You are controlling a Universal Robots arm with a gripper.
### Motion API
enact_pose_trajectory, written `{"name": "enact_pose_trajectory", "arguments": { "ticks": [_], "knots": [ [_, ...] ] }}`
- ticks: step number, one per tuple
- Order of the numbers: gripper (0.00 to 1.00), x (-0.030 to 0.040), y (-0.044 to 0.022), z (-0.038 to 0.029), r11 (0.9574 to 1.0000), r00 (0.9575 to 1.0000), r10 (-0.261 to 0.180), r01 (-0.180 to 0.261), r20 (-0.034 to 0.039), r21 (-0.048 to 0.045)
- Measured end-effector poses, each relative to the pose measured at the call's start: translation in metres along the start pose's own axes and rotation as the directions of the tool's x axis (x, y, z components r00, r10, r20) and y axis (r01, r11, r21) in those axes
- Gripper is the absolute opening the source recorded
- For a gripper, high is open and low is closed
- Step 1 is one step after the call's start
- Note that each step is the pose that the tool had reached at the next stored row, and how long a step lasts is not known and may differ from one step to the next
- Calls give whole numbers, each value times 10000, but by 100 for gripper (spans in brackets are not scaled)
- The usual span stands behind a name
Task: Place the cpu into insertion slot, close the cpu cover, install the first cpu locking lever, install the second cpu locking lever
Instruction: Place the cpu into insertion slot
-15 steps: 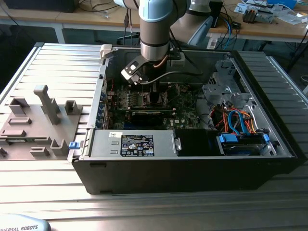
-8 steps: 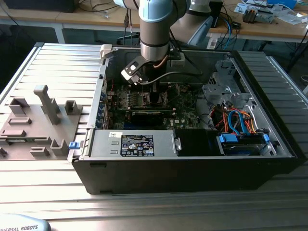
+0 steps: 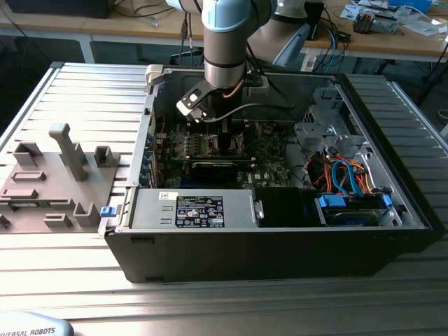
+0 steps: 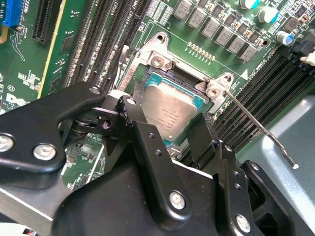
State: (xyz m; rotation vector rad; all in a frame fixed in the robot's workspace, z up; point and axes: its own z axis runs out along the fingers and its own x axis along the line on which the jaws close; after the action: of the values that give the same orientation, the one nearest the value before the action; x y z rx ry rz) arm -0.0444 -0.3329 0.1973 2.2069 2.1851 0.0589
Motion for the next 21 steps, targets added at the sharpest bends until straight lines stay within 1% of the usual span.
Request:
{"name": "enact_pose_trajectory", "arguments": {
  "ticks": [2,6,9,12,15,16,17,20,21],
  "knots": [
    [62,1,1,-12,10000,10000,0,0,3,0],
    [62,0,3,-66,10000,10000,0,0,4,0],
    [62,0,8,-152,10000,10000,0,0,8,0],
    [60,0,10,-203,10000,10000,1,-1,3,1],
    [42,0,17,-280,10000,10000,-1,1,14,1],
    [42,1,18,-299,10000,10000,0,0,19,0],
    [35,1,21,-325,10000,10000,-2,2,37,0],
    [17,1,26,-361,10000,10000,-5,5,85,4],
    [11,1,29,-365,10000,9999,-8,8,113,48]
  ]
}}
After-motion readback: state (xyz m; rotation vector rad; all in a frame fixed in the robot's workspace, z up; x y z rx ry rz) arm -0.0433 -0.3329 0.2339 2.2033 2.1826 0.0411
